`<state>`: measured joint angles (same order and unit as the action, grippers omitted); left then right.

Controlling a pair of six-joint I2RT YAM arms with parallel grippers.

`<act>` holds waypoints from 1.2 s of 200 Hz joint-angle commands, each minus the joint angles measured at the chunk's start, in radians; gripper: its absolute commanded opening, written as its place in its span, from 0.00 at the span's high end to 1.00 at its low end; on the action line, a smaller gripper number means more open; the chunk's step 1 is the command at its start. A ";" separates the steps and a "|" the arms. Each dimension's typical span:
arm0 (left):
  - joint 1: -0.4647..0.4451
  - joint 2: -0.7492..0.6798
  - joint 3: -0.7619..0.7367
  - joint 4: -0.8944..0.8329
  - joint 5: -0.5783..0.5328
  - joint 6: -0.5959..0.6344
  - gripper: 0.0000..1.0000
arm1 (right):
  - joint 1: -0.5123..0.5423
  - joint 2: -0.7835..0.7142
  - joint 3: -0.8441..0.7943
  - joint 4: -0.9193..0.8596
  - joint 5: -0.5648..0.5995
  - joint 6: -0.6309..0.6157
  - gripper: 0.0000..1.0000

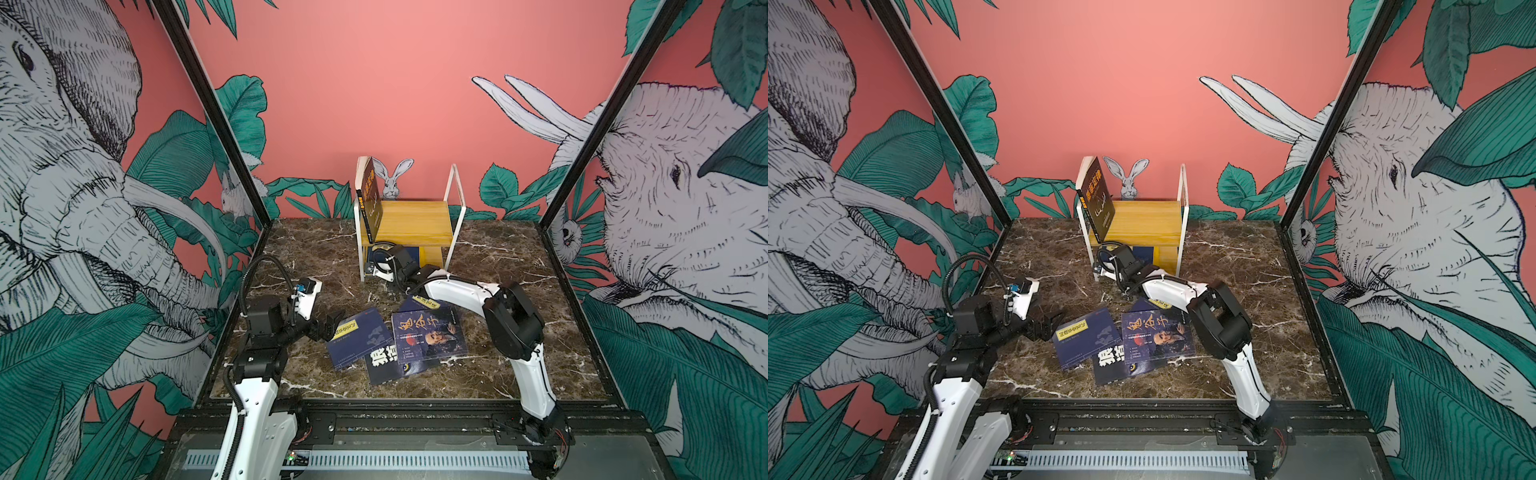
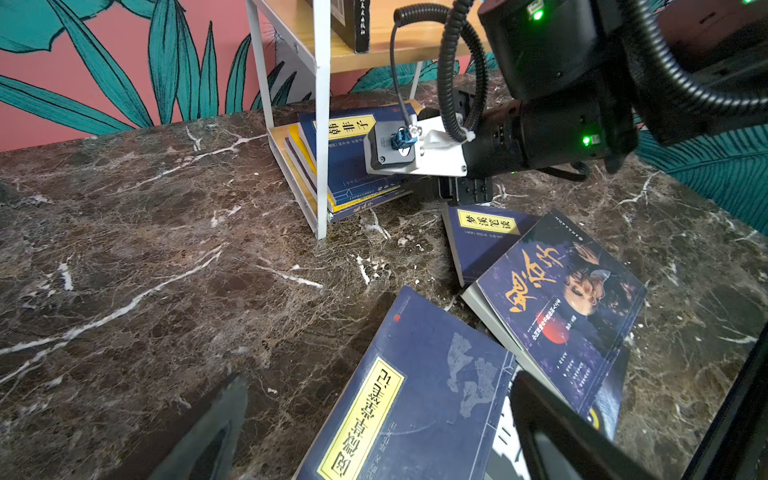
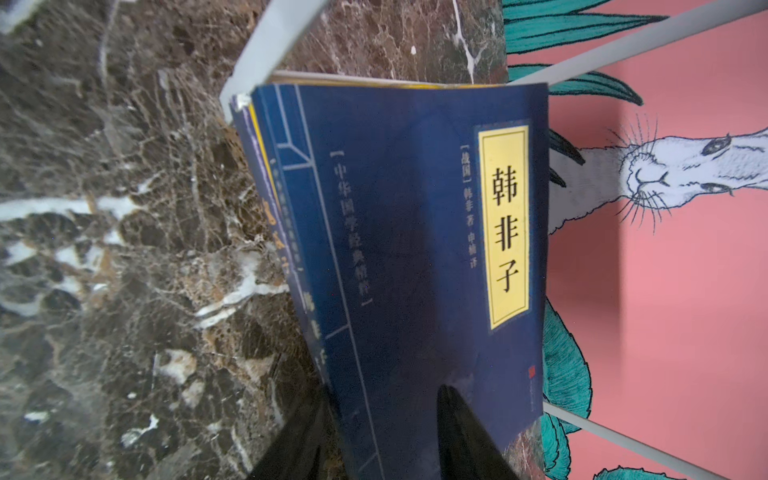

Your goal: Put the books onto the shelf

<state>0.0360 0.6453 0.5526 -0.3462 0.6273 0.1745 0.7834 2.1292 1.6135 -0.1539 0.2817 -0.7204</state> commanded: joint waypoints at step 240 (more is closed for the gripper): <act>0.007 -0.011 -0.013 0.012 0.020 0.009 0.01 | -0.018 -0.006 0.058 -0.024 -0.034 0.028 0.52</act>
<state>0.0364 0.6437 0.5526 -0.3458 0.6312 0.1741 0.7692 2.1296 1.6531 -0.1707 0.2699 -0.7067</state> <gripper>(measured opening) 0.993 0.474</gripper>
